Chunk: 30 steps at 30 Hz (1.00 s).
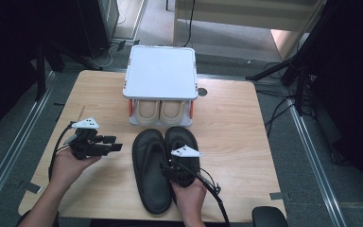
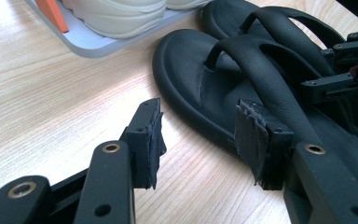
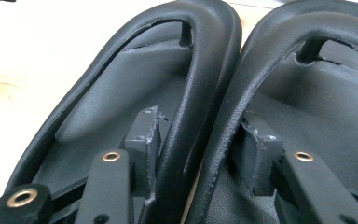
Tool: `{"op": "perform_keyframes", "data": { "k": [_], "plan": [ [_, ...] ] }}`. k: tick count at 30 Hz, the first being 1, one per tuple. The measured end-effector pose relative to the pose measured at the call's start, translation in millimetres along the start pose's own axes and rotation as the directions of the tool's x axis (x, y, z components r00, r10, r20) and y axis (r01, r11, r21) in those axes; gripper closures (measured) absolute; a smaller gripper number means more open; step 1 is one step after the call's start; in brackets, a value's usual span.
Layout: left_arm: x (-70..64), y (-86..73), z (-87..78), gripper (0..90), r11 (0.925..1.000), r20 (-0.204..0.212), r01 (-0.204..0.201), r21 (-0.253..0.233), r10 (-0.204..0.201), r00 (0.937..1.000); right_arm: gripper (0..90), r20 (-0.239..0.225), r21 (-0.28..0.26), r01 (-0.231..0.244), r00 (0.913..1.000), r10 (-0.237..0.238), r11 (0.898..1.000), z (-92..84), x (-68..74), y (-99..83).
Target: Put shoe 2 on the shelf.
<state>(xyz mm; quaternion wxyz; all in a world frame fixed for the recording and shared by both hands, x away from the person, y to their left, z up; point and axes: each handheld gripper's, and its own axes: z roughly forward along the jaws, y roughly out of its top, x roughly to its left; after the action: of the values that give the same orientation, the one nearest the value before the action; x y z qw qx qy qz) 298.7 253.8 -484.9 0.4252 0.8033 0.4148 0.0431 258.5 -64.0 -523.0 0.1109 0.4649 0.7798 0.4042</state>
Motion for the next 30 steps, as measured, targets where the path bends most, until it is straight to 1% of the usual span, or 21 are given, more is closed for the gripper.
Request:
{"op": "perform_keyframes", "data": {
  "k": [1, 3, 5, 7, 8, 9, 10, 12, 14, 16, 19, 20, 22, 23, 25, 27, 30],
  "plan": [
    [0.4, 0.4, -0.2, 51.9, 1.0000, 0.001, 0.001, 0.002, -0.001, 1.0000, 57.1, 0.006, 0.004, 0.002, 1.0000, -0.002, 1.000, 0.1, 1.1, 0.5],
    [1.8, 0.9, -1.2, 51.9, 0.9999, -0.002, 0.006, -0.010, -0.006, 1.0000, 61.7, 0.012, 0.011, -0.007, 0.9999, 0.007, 1.000, -0.1, 2.1, 1.3],
    [3.9, 1.5, -3.0, 51.9, 0.9999, 0.001, 0.009, -0.012, -0.009, 1.0000, 65.9, 0.016, 0.010, -0.017, 0.9997, 0.017, 1.000, 0.1, 1.5, 1.3],
    [5.5, 1.1, -4.0, 51.9, 0.9997, -0.006, 0.013, -0.019, -0.013, 0.9999, 67.2, 0.012, 0.011, -0.040, 0.9991, 0.040, 0.999, -0.3, -1.0, 1.8],
    [6.6, 1.1, -4.6, 51.9, 0.9997, -0.002, 0.017, -0.017, -0.017, 0.9998, 67.6, 0.007, 0.012, -0.052, 0.9986, 0.052, 0.999, -0.4, -2.1, 2.0],
    [7.4, 1.0, -5.3, 51.9, 0.9997, -0.010, 0.017, -0.019, -0.018, 0.9998, 68.1, 0.004, 0.013, -0.061, 0.9981, 0.061, 0.998, -0.4, -2.6, 2.3],
    [8.7, 1.1, -5.9, 51.8, 0.9996, -0.009, 0.019, -0.021, -0.019, 0.9998, 68.5, 0.007, 0.015, -0.069, 0.9976, 0.069, 0.997, -0.6, -2.7, 2.5],
    [10.1, 1.3, -6.5, 51.5, 0.9993, -0.006, 0.026, -0.026, -0.026, 0.9996, 69.3, 0.006, 0.019, -0.078, 0.9970, 0.078, 0.997, -0.7, -3.1, 3.2],
    [9.9, 1.3, -5.7, 51.2, 0.9994, -0.008, 0.024, -0.026, -0.024, 0.9997, 70.0, 0.008, 0.021, -0.088, 0.9961, 0.088, 0.996, -0.8, -3.4, 3.8],
    [9.3, 1.4, -4.6, 51.2, 0.9996, -0.013, 0.017, -0.022, -0.017, 0.9998, 71.3, -0.005, 0.024, -0.112, 0.9937, 0.112, 0.993, -1.4, -5.2, 4.0],
    [9.0, 2.5, -4.7, 51.2, 0.9998, -0.016, 0.013, -0.015, -0.013, 0.9998, 75.6, -0.016, 0.033, -0.159, 0.9870, 0.160, 0.987, -3.2, -9.1, 5.4],
    [9.3, 2.6, -4.9, 51.2, 0.9998, -0.016, 0.012, -0.017, -0.012, 0.9998, 76.3, -0.014, 0.037, -0.163, 0.9865, 0.163, 0.986, -4.0, -10.2, 5.7],
    [9.7, 2.6, -5.0, 50.9, 0.9997, -0.016, 0.015, -0.018, -0.016, 0.9998, 76.5, -0.006, 0.041, -0.151, 0.9885, 0.151, 0.988, -5.7, -11.9, 6.1],
    [10.1, 2.7, -5.1, 50.6, 0.9998, -0.015, 0.015, -0.013, -0.016, 0.9998, 76.4, -0.014, 0.044, -0.153, 0.9879, 0.154, 0.987, -6.6, -13.2, 6.2],
    [9.7, 2.6, -4.7, 50.4, 0.9999, -0.023, 0.010, -0.011, -0.010, 0.9997, 76.5, -0.038, 0.059, -0.148, 0.9879, 0.150, 0.987, -8.2, -15.8, 6.9],
    [9.7, 2.6, -4.8, 49.9, 0.9999, -0.023, 0.011, -0.011, -0.011, 0.9997, 76.5, -0.063, 0.079, -0.133, 0.9885, 0.138, 0.988, -9.9, -17.4, 8.1],
    [11.4, 1.6, -5.5, 48.3, 0.9998, -0.025, 0.017, -0.011, -0.017, 0.9995, 76.5, -0.094, 0.098, -0.092, 0.9904, 0.101, 0.991, -13.6, -19.3, 10.2]
  ]
}}
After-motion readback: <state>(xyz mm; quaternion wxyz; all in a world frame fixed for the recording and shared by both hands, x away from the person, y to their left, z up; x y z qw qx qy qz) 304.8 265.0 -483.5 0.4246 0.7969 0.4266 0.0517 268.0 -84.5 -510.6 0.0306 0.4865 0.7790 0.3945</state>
